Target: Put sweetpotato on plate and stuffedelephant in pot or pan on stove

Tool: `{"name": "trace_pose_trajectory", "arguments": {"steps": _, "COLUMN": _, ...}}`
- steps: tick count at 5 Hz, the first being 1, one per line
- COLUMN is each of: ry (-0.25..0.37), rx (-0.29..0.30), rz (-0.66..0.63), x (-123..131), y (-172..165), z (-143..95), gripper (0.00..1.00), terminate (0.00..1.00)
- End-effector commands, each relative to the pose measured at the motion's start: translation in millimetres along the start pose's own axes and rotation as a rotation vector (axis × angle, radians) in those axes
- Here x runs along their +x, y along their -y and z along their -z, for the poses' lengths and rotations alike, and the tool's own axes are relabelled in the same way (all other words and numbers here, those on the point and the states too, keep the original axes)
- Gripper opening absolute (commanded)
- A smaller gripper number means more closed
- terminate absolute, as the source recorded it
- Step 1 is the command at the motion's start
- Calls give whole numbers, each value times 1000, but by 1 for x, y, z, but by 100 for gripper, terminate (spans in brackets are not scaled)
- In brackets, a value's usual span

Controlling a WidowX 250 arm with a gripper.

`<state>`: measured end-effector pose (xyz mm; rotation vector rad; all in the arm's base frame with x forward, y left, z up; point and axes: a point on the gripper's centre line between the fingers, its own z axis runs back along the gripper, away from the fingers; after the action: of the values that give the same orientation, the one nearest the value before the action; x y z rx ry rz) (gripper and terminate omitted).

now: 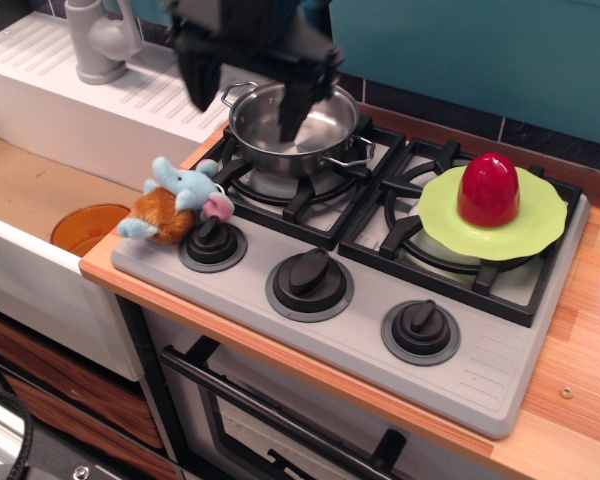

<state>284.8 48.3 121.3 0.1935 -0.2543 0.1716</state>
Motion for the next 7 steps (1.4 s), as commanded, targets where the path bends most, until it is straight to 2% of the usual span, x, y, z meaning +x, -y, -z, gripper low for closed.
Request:
{"name": "trace_pose_trajectory", "arguments": {"steps": 1, "ry": 110, "rx": 13, "rz": 14, "x": 9, "y": -33, "z": 13, "gripper": 100, "terminate": 0}}
{"name": "trace_pose_trajectory", "arguments": {"steps": 2, "ry": 130, "rx": 17, "rz": 22, "x": 11, "y": -50, "z": 27, "gripper": 100, "terminate": 0}}
{"name": "trace_pose_trajectory", "arguments": {"steps": 4, "ry": 121, "rx": 3, "rz": -6, "x": 8, "y": -65, "z": 56, "gripper": 100, "terminate": 0}}
{"name": "trace_pose_trajectory", "arguments": {"steps": 7, "ry": 124, "rx": -9, "rz": -13, "x": 0, "y": -65, "z": 62, "gripper": 100, "terminate": 0}}
